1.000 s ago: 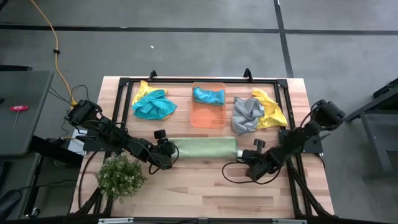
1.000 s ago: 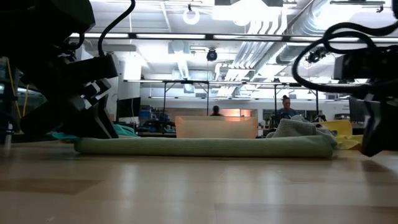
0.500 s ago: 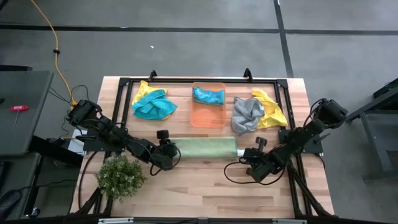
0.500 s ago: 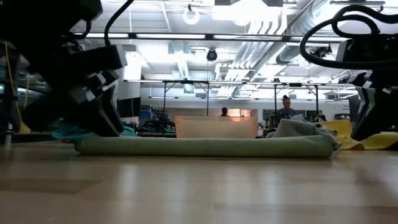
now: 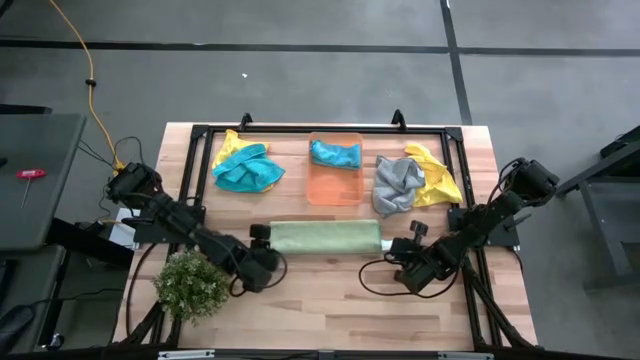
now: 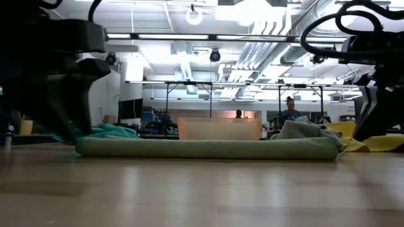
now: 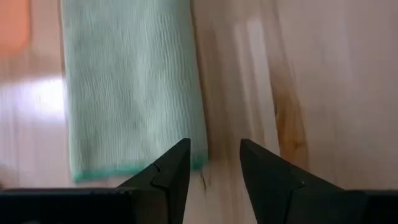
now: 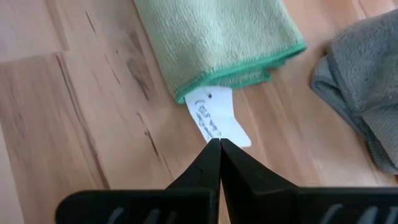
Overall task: Fold microfiber towels
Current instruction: Fold the green microfiber cloth
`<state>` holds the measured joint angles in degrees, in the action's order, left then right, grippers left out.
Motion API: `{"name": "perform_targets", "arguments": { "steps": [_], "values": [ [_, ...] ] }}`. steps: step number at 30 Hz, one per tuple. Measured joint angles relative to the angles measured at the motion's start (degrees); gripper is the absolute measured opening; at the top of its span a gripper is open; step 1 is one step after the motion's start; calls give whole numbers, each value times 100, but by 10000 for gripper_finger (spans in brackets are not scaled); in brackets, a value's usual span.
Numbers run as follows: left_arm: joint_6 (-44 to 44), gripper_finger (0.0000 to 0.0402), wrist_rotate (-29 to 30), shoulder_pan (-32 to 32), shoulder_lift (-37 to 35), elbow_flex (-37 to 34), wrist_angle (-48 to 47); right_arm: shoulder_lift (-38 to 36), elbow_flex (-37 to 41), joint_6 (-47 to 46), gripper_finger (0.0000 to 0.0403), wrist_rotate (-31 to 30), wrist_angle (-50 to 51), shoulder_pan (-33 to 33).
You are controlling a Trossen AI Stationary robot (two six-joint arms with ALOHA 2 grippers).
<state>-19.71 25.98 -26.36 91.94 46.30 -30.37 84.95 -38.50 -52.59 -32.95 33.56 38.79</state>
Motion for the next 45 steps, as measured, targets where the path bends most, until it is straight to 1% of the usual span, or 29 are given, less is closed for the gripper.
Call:
{"name": "perform_targets", "arguments": {
  "steps": [5, 11, 14, 17, 20, 23, 25, 27, 29, 31, 33, 36, 38, 41, 45],
  "values": [
    [-290, 157, 196, -8, 0, 0, -276, 2, 0, 77, 0, -196, -146, -12],
    [-172, 179, 369, 242, 0, 0, -283, 2, -2, 460, 1, -604, -324, -31],
    [-127, 183, 380, 318, 0, 11, -409, 2, -2, 465, 15, -639, -216, -177],
    [-240, 183, 381, 355, -105, 154, -947, 2, -2, 348, 51, -496, -166, -495],
    [-429, 184, 385, 357, -314, 341, -1401, 2, -2, 337, 101, -409, -198, -839],
    [-612, 184, 456, 305, -684, 400, -1415, -16, -3, 223, 153, -393, -290, -1170],
    [-778, 184, 639, 244, -963, 394, -1444, -92, -4, 48, 185, -148, -317, -1403],
    [-932, 184, 996, 154, -1239, 320, -1297, -277, -4, -158, 215, 166, -342, -1582],
    [-1015, 184, 1428, 44, -1554, 129, -1036, -546, -4, -370, 239, 337, -395, -1680],
    [-1046, 184, 1764, -27, -1836, -112, -560, -851, -4, -691, 256, 354, -376, -1720],
    [-1002, 184, 1954, -72, -2093, -404, -99, -1129, -4, -1055, 264, 354, -185, -1771],
    [-795, 184, 1964, -61, -2368, -841, 823, -1337, -4, -1626, 266, 384, -15, -1838],
    [-588, 184, 1807, -20, -2404, -1063, 1478, -1334, -4, -1826, 267, 676, -99, -1877],
    [-485, 184, 1496, 50, -2436, -1229, 1838, -1112, -11, -1982, 267, 1146, -432, -1931],
    [-475, 184, 1345, 57, -2433, -1263, 1897, -709, -9, -2315, 267, 1439, -492, -1978]
  ]
}}
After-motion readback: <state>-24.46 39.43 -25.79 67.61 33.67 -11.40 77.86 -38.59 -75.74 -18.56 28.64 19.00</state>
